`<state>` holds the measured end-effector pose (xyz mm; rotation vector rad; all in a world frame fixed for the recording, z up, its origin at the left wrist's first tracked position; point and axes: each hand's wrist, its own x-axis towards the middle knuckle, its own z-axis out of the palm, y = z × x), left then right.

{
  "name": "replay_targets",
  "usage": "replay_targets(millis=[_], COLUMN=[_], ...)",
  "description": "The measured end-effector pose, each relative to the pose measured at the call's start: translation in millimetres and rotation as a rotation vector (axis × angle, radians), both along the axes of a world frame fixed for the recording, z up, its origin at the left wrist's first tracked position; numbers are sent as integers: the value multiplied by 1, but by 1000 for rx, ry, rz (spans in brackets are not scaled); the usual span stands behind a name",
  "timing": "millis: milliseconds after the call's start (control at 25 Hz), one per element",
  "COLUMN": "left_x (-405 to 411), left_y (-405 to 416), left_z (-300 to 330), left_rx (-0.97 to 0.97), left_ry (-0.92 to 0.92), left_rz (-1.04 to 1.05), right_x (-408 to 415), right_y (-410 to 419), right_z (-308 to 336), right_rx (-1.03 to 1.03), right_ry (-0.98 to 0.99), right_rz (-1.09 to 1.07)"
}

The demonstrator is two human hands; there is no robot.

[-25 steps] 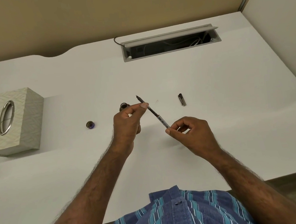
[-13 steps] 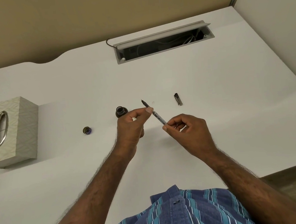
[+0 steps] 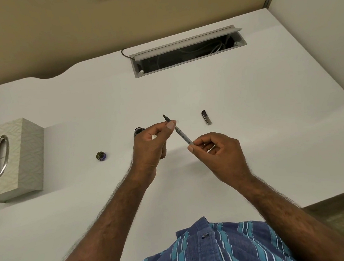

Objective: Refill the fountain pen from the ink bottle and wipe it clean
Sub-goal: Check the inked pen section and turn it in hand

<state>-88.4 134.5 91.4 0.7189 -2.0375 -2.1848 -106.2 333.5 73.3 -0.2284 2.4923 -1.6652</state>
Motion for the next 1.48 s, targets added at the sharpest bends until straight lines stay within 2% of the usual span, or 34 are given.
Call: replay_targets(millis=[160,320,760,1480], left_x=[-3,-4,-4,2], left_y=[0,1,5,10], left_z=[-1,-1,2,-1], left_rx=[2,7,-16,30], left_ry=[3,-4,-9,-21], left_rz=[11,10,23,28], right_x=[-1,-3,-4,-1], right_y=[1,2,1,4], right_z=[-2,-3,-3,-4], right_rx=[-60,-209,-332,-310], right_ry=[-89,-215,-375,-386], right_rz=[-3,29,110,106])
